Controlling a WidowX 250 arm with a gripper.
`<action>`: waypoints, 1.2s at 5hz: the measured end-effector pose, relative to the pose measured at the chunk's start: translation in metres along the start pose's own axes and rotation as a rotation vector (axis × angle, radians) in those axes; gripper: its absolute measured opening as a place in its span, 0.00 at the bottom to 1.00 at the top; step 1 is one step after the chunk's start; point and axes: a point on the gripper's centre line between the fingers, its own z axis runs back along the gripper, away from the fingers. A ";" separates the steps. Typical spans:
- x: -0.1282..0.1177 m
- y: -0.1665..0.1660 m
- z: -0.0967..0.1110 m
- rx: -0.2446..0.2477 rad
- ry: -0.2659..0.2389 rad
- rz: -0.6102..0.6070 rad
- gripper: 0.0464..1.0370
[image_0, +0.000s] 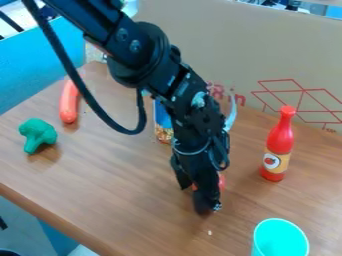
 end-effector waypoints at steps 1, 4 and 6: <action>0.004 0.003 -0.003 0.006 0.021 0.006 0.83; -0.015 0.013 0.017 -0.037 -0.009 0.014 0.96; -0.056 0.051 0.083 -0.019 -0.073 0.184 0.96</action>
